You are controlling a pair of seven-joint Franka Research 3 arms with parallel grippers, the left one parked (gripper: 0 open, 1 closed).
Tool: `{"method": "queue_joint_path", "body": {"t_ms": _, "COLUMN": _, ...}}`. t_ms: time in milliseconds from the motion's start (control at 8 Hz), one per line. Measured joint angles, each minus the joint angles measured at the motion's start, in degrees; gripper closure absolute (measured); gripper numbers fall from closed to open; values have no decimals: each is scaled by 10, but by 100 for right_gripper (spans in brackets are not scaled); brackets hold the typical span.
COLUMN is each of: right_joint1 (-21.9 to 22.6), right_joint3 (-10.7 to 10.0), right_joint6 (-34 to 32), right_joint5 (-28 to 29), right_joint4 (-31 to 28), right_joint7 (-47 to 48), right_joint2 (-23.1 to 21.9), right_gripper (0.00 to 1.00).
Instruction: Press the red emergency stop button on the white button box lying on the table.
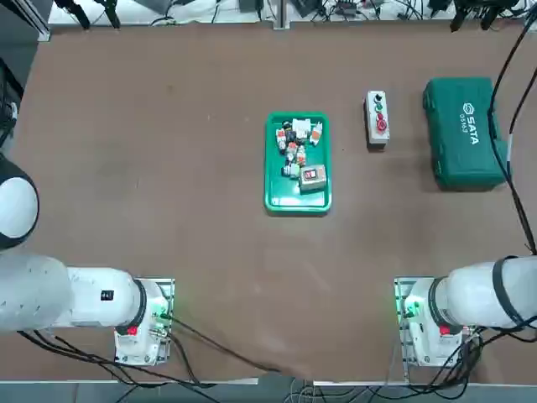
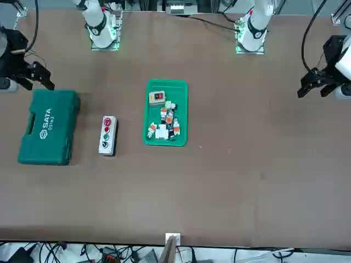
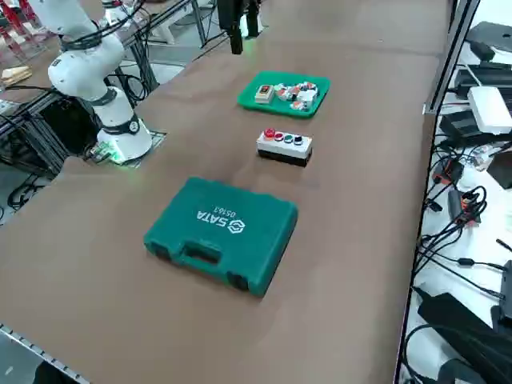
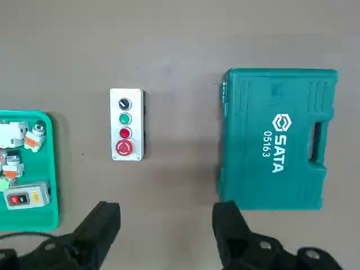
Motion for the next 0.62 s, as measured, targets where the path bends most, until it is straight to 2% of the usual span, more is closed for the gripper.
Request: {"method": "queue_joint_path", "body": {"t_ms": 625, "right_joint1": 1, "right_joint3": 0, "right_joint6": -5, "right_joint5": 0, "right_joint4": 0, "right_joint7": -1, "right_joint2": 0, "right_gripper": 0}}
